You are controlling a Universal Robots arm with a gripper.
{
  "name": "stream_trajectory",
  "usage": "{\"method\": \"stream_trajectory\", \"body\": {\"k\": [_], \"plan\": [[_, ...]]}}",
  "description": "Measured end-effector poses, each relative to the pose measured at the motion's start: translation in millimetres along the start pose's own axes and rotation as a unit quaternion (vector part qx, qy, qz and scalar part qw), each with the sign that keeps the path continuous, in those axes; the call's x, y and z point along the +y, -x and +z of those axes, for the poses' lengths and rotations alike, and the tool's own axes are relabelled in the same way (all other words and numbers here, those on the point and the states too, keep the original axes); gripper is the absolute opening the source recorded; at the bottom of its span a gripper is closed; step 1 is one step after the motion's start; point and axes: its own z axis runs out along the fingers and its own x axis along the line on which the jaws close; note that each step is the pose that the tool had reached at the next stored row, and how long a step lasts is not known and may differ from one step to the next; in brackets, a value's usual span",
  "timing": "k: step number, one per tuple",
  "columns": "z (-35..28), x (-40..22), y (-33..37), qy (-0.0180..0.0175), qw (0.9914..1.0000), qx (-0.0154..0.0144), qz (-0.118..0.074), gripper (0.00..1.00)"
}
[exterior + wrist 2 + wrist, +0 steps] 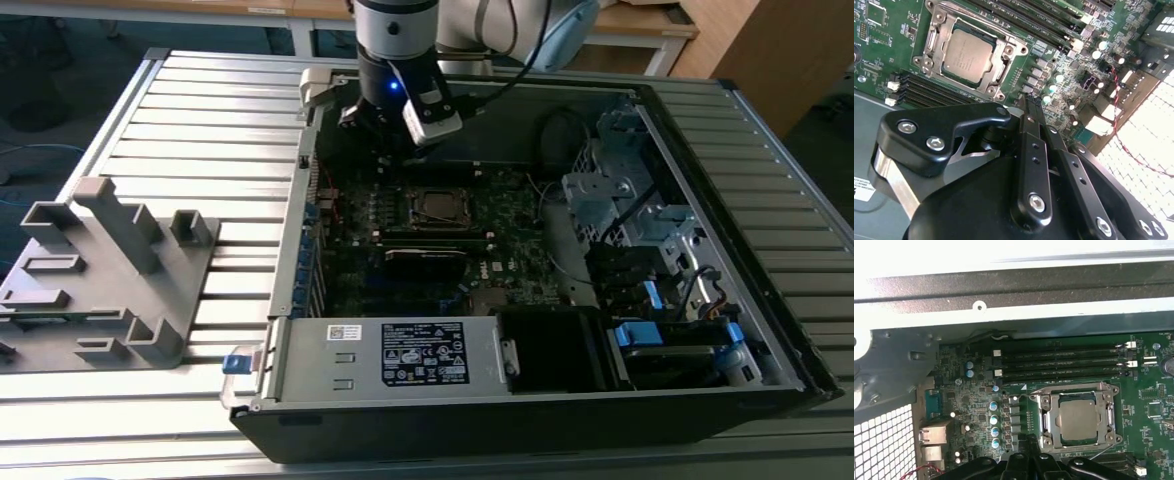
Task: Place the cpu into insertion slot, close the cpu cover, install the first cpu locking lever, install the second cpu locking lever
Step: 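Install the first cpu locking lever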
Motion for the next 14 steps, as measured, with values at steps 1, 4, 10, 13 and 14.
{"method": "stream_trajectory", "body": {"k": [1, 4, 10, 13, 14], "plan": [[0.0, 0.0, 0.0, 0.0, 1.0, 0.0002, 0.0, 0.1], [0.1, -0.2, -2.2, 0.0001, 1.0, -0.0001, 0.0, 0.1], [0.0, -1.0, -12.0, 0.0083, 0.99996, -0.0012, 0.0, 0.1], [0.1, -1.2, -13.1, 0.031, 0.99952, 0.0003, 0.001, 0.1], [0.0, -1.3, -13.4, 0.0387, 0.99925, 0.001, 0.001, 0.1]]}}
